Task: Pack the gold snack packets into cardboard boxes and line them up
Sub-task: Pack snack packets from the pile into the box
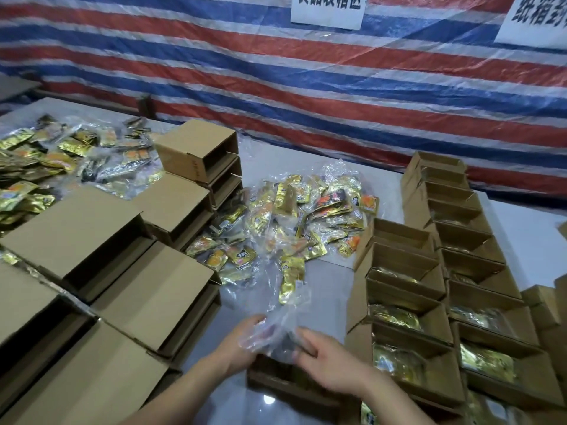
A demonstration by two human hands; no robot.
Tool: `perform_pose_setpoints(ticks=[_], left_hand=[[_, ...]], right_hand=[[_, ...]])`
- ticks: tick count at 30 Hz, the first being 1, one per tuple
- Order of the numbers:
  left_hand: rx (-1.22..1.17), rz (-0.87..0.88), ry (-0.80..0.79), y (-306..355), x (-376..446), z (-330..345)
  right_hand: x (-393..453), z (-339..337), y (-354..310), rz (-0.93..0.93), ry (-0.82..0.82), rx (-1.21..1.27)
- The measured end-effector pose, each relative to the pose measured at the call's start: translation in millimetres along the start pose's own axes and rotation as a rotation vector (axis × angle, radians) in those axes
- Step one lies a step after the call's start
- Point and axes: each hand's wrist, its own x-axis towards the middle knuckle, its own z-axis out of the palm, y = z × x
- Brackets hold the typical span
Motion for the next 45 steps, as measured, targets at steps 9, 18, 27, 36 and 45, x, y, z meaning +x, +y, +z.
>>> perform_pose_setpoints(ticks=[9, 18, 27, 36, 45], left_hand=[[-0.122, -0.022, 0.163, -19.4, 12.5, 22.1], [-0.058, -0.039, 0.151, -26.3, 11.3, 27.8], [-0.029, -0.048, 0.153, -23.4, 7.9, 29.7], [-0.077, -0.174, 0.199, 0.2, 42.7, 8.1], [0.302, -0.438, 0.160, 36.6, 185.0, 22.7]], right_hand=[[71.7, 41.9, 33.9, 0.209, -0.321, -0.285], [75.7, 63.7, 66.1, 0.351, -0.148, -0.166], [84.7, 71.3, 49.3, 0.310, -0.187, -0.193], [56.4, 34.7, 21.9, 0.337, -0.129, 0.045], [-3.6, -53.8, 11.8, 0.317, 0.330, 0.775]])
